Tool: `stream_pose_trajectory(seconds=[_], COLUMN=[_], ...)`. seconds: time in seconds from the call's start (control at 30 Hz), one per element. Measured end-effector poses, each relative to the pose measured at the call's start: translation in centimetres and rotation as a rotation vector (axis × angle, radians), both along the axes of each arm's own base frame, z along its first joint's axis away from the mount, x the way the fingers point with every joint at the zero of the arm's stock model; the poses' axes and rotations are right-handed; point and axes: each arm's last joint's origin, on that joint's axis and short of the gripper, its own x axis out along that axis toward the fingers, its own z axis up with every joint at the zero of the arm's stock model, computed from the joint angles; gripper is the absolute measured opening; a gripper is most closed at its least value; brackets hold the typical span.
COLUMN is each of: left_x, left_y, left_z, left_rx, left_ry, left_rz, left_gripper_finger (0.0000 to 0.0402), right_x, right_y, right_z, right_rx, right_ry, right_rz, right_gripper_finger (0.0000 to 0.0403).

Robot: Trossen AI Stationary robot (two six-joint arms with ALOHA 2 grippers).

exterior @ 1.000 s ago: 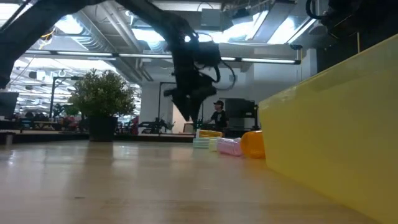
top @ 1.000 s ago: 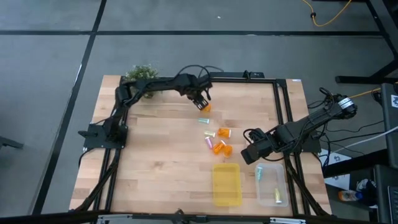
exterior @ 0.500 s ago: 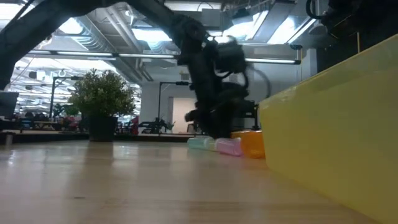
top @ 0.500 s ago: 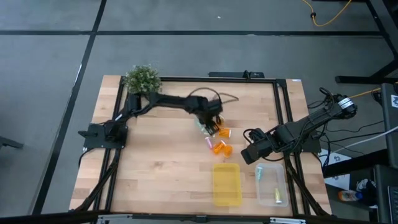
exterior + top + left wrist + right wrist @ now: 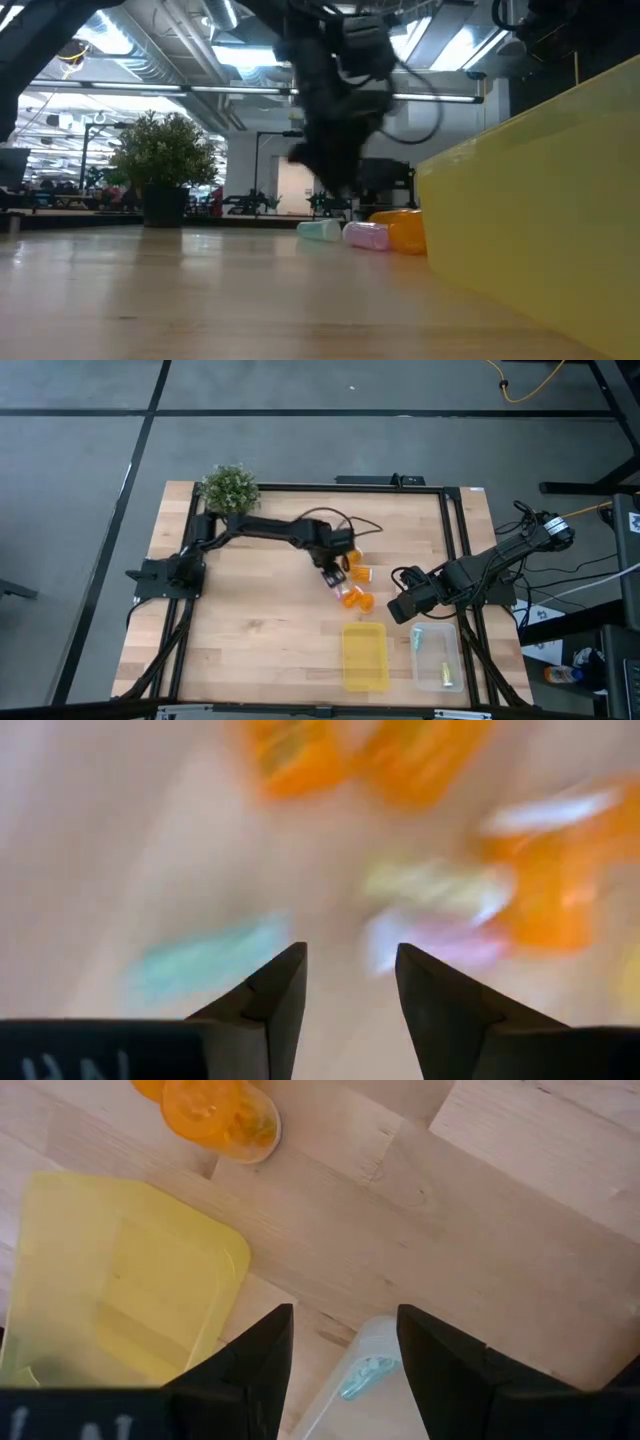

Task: Pick and place medicine bottles into bin by pill shape (circle, oval)
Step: Put the blue tablet bottle into the transparent bin

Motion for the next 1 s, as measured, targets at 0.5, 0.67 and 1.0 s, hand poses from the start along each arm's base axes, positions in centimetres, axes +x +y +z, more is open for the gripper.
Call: stream_pose_trajectory(seconds=[0.5, 0.67, 1.0], left_x=[-2.3, -1.4, -0.2], left_y=[3.2, 1.9, -0.4], left_z=[-1.2, -1.2, -4.7], left_rx=[0.182, 0.219, 0.222], left_ry=[0.201, 0.139, 0.192], left_rz=[-0.231, -0.319, -0.463], left_gripper_finger=[0.0149, 0.0149, 0.0149], right_x=[0.0, 0.0, 0.0], right_y=[0.0, 0.0, 0.0], right_z=[0.0, 0.0, 0.0], right_rx=[0.001, 0.001, 0.004], right_ry=[0.000, -0.001, -0.004], right_rz=[0.001, 0.001, 0.001], right_gripper_finger=[0.0182, 0.0182, 0.0182])
